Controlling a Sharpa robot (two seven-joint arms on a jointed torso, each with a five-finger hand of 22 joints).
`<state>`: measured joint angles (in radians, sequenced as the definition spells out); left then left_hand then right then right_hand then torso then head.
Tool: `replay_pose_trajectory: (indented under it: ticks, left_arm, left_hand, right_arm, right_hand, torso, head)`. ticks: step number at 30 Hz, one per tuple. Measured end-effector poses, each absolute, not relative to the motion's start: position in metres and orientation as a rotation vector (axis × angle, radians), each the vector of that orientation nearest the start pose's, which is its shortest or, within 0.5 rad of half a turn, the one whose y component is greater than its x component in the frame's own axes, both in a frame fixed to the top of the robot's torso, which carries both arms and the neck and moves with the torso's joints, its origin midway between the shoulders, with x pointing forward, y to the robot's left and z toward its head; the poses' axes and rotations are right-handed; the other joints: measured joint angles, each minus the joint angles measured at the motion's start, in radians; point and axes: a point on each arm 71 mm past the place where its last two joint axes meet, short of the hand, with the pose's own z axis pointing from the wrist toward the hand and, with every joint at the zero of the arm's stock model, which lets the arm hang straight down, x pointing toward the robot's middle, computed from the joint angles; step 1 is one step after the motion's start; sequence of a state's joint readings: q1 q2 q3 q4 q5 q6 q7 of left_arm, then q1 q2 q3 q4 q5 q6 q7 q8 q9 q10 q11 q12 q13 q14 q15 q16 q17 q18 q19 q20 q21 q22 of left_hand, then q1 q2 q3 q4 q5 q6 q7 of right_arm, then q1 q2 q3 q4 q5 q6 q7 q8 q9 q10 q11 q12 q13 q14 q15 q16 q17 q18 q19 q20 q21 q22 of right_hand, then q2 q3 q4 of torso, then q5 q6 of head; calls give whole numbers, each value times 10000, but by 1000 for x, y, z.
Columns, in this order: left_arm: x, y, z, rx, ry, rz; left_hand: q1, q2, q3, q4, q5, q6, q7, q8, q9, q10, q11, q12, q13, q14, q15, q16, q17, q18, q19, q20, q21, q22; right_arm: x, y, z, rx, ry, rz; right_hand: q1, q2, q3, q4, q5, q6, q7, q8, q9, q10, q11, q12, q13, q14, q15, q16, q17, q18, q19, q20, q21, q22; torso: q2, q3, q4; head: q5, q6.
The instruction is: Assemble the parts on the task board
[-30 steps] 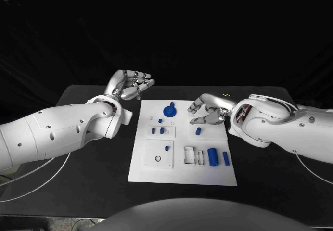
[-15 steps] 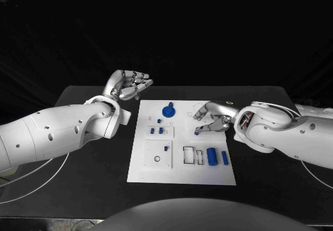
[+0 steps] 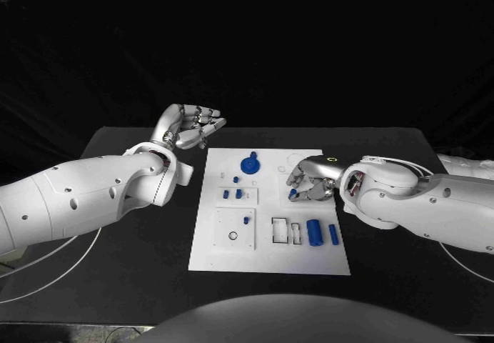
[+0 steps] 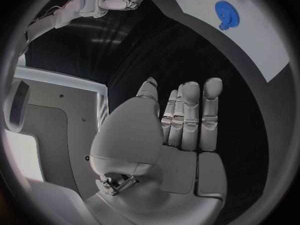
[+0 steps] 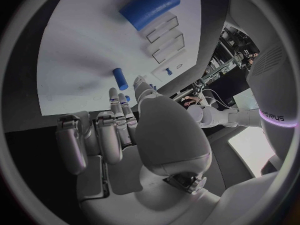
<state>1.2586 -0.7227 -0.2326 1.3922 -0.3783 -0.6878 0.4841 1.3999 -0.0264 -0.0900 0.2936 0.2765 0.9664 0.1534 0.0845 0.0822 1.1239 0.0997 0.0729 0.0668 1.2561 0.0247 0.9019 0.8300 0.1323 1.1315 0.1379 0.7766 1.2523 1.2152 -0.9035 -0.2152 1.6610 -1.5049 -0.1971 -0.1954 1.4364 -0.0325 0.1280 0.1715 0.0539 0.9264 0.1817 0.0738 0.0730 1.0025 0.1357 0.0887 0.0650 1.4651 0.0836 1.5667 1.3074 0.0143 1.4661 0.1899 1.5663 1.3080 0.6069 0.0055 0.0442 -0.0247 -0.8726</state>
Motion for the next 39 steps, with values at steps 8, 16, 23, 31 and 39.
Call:
replay_pose_trajectory:
  ticks: [8,16,23,31,39]
  left_arm:
    - [500,200,-204,-6135,13322,-11404]
    - [500,199,-204,-6140,13327,-11411]
    - [499,200,-204,-6153,13329,-11398]
    - [499,200,-204,-6156,13343,-11421]
    - [499,200,-204,-6156,13344,-11420]
  left_hand:
    - [-40,40,-13,-13,0,0,0,0,0,0,0,0,0,0,0,0,-20,1,0,0,-5,-12]
    - [-40,40,-12,-13,0,0,0,0,0,0,0,0,0,0,0,0,-19,1,0,0,-5,-12]
    - [-40,40,-12,-13,0,0,0,0,0,0,0,0,0,0,0,0,-19,1,0,0,-4,-12]
    - [-40,40,-12,-13,-1,0,0,0,0,1,0,0,0,0,0,0,-19,1,0,0,-4,-11]
    - [-40,40,-11,-14,-1,0,0,0,0,1,0,0,0,0,0,0,-18,0,0,0,-4,-11]
  right_arm:
    - [434,-192,-243,-3223,19539,5325]
    - [435,-190,-247,-3425,19748,5010]
    - [435,-187,-248,-3557,19759,4953]
    - [435,-188,-248,-3611,19772,4852]
    - [436,-188,-247,-3601,19674,4860]
  right_hand:
    - [207,203,102,-102,0,317,-210,147,29,244,-183,0,-1,15,-162,0,7,0,-12,-100,0,-1]
    - [326,322,174,-115,0,533,-283,174,40,475,-275,39,-2,-3,-324,0,5,-1,-16,-240,0,-2]
    - [366,362,231,-90,0,640,-342,187,39,608,-332,39,-3,33,-359,0,5,0,-4,-296,0,-3]
    - [612,608,481,-56,-1,1114,-506,345,76,1144,-505,108,-9,30,-505,0,4,1,17,-421,0,-4]
    - [720,680,684,-45,-25,1386,-563,463,88,1536,-617,143,-25,32,-644,0,3,0,1,-579,0,-4]
  torso:
    - [0,5,-3]
    - [-4,9,-8]
    - [-9,9,-11]
    - [-8,0,-3]
    - [-7,3,-2]
  head:
    - [30,0]
    - [97,0]
    - [129,0]
    - [150,0]
    - [179,0]
